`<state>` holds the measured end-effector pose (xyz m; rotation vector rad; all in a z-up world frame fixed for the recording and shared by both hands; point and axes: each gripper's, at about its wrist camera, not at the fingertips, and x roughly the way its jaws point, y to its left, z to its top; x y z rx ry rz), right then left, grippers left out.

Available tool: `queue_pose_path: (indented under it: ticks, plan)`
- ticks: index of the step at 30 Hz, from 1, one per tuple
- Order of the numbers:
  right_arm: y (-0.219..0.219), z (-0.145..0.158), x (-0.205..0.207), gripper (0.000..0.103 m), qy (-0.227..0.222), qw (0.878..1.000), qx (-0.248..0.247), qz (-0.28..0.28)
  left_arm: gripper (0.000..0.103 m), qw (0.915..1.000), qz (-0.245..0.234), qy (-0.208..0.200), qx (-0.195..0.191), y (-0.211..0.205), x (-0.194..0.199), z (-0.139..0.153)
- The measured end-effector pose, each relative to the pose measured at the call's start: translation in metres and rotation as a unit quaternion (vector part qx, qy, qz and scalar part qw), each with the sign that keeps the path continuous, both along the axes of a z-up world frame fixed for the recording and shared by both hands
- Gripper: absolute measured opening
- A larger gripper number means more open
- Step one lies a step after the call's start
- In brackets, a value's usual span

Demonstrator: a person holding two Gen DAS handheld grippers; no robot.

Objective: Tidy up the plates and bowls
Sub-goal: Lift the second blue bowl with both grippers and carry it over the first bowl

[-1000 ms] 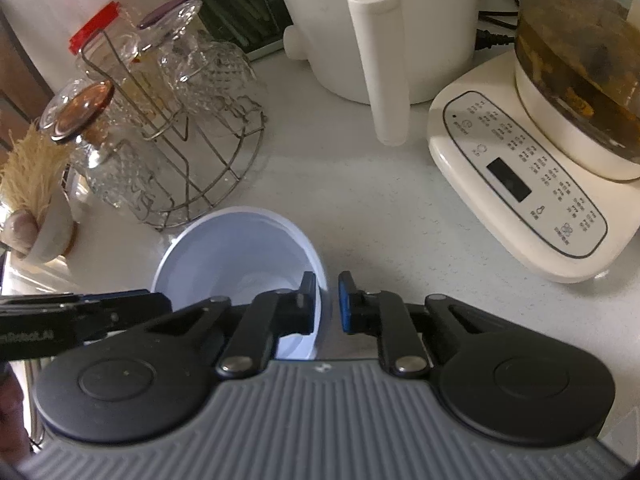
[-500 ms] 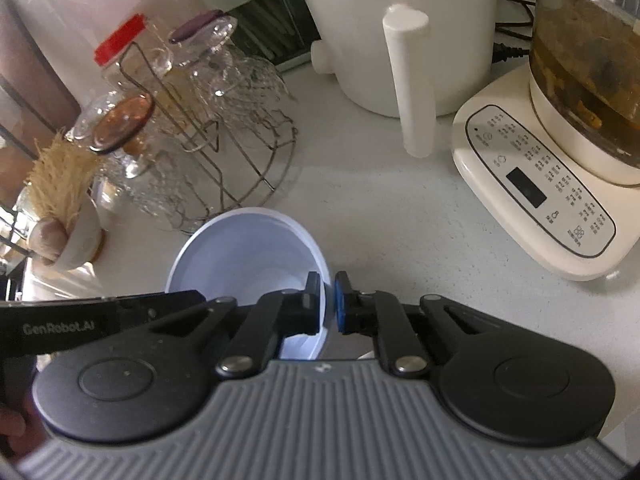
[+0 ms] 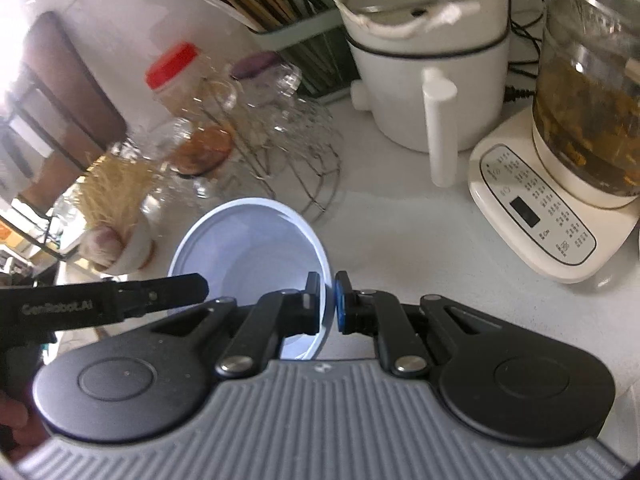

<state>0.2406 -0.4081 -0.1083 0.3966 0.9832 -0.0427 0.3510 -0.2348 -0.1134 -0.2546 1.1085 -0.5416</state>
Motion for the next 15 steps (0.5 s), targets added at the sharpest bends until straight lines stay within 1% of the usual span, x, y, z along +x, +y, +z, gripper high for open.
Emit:
queue_pose_path:
  ticks: [7,12,15]
  plan:
    - [0.014,0.026,-0.013,0.010,-0.029,1.000,-0.002,0.009,0.028,0.9994,0.015,-0.027,-0.014,0.021,-0.020,0.027]
    - [0.029,0.036,-0.023,0.010,-0.043,0.999,-0.002,0.018,0.028,0.9984,0.028,-0.044,-0.021,0.040,-0.036,0.039]
    - [0.040,0.039,-0.028,0.010,-0.048,0.998,0.002,0.028,0.028,0.9977,0.038,-0.052,-0.017,0.054,-0.046,0.045]
